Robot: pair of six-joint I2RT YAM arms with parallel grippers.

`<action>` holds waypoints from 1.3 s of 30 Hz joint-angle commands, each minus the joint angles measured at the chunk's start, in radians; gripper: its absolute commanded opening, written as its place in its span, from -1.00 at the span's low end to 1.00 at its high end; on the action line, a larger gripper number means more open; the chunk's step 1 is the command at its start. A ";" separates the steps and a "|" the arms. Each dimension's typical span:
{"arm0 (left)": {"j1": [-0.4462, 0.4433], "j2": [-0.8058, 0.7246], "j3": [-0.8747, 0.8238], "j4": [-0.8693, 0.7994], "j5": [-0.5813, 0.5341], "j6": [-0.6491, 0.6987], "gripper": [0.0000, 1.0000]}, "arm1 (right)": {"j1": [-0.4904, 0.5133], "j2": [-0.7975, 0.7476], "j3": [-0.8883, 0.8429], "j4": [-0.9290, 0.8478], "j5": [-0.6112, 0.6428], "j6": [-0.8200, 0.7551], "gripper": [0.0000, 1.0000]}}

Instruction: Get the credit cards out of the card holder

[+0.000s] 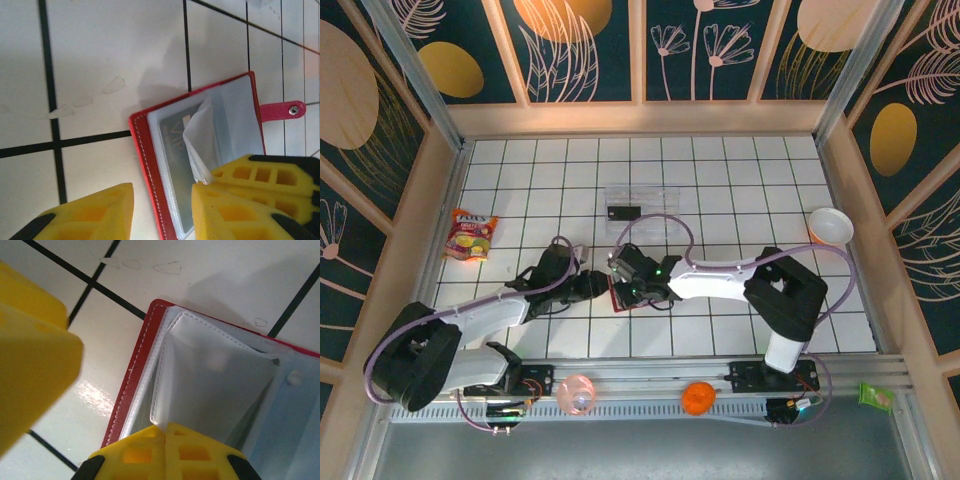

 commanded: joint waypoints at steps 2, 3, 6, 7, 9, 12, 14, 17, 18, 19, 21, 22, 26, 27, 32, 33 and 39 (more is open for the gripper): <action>-0.024 0.035 0.021 0.059 0.029 -0.017 -0.38 | -0.015 -0.040 -0.019 0.078 -0.076 0.034 -1.00; -0.027 0.047 0.020 0.062 0.029 -0.021 -0.40 | -0.015 -0.040 -0.021 0.080 -0.081 0.036 -1.00; -0.031 0.090 0.022 0.053 0.016 -0.025 -0.48 | -0.015 -0.040 -0.026 0.084 -0.088 0.043 -1.00; -0.031 0.099 0.023 0.048 0.010 -0.024 -0.50 | -0.014 -0.041 -0.031 0.089 -0.092 0.046 -1.00; -0.030 0.120 0.027 0.033 -0.004 -0.016 -0.52 | -0.015 -0.040 -0.035 0.093 -0.098 0.054 -1.00; -0.030 0.148 0.037 -0.002 -0.027 -0.001 -0.54 | -0.015 -0.041 -0.036 0.087 -0.086 0.062 -1.00; -0.031 0.156 0.039 -0.025 -0.045 0.007 -0.57 | -0.014 -0.045 -0.028 0.058 -0.044 0.073 -1.00; -0.030 0.163 0.037 -0.040 -0.048 0.014 -0.63 | -0.010 -0.044 -0.003 -0.041 0.081 0.094 -0.83; -0.031 0.167 0.037 -0.041 -0.046 0.017 -0.65 | -0.010 -0.049 -0.001 -0.069 0.127 0.102 -0.73; -0.030 0.171 0.036 -0.043 -0.044 0.018 -0.66 | -0.009 -0.052 -0.003 -0.089 0.156 0.112 -0.65; -0.031 0.183 0.035 -0.036 -0.036 0.017 -0.70 | -0.010 -0.060 -0.009 -0.128 0.207 0.130 -0.48; -0.031 0.186 0.035 -0.034 -0.035 0.015 -0.72 | -0.010 -0.062 -0.010 -0.146 0.225 0.141 -0.43; -0.030 0.187 0.037 -0.029 -0.036 0.017 -0.73 | -0.012 -0.098 -0.036 -0.209 0.310 0.200 -0.25; -0.031 0.186 0.039 -0.030 -0.036 0.017 -0.73 | -0.013 -0.111 -0.046 -0.222 0.333 0.216 -0.20; -0.031 0.181 0.046 -0.033 -0.031 0.022 -0.69 | -0.036 -0.175 -0.095 -0.293 0.398 0.295 -0.04; -0.031 0.179 0.046 -0.032 -0.029 0.024 -0.68 | -0.044 -0.188 -0.109 -0.303 0.403 0.311 -0.03; -0.030 0.146 0.067 -0.045 -0.024 0.032 -0.55 | -0.088 -0.321 -0.164 -0.345 0.424 0.345 -0.09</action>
